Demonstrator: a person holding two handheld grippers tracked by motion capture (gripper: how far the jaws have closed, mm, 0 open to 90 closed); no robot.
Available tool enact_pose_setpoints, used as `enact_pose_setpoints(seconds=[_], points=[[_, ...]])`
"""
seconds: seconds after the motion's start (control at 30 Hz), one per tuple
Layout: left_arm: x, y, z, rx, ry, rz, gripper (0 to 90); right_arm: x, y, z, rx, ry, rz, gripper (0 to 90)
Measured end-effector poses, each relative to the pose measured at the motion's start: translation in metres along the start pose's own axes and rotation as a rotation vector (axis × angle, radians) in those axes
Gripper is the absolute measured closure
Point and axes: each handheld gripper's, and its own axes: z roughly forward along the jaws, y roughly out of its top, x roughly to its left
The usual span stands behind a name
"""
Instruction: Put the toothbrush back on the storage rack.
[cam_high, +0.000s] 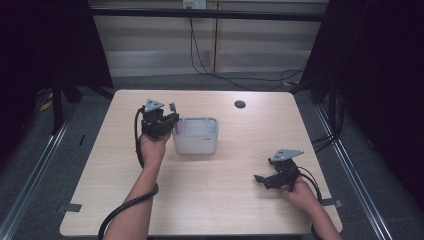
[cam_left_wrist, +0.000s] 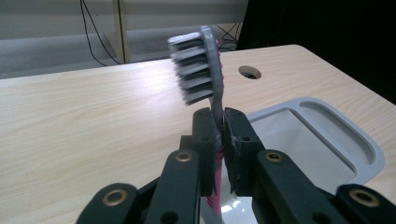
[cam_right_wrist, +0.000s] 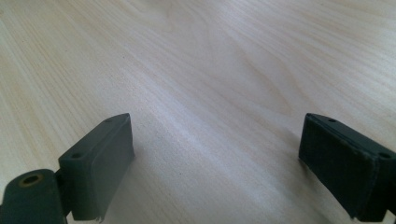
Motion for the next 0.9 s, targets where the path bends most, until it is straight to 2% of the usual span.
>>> enact_pose_setpoints(seconds=[0.27, 0.9], points=[[-0.0011, -0.0035, -0.0002, 0.002, 0.003, 0.001, 83.6, 0.0, 0.0, 0.0, 0.001, 0.0, 0.0, 9.6], [-0.0066, -0.008, -0.003, 0.015, 0.0, 0.037, 83.3, 0.0, 0.0, 0.0, 0.0, 0.0, -0.001, 9.6]])
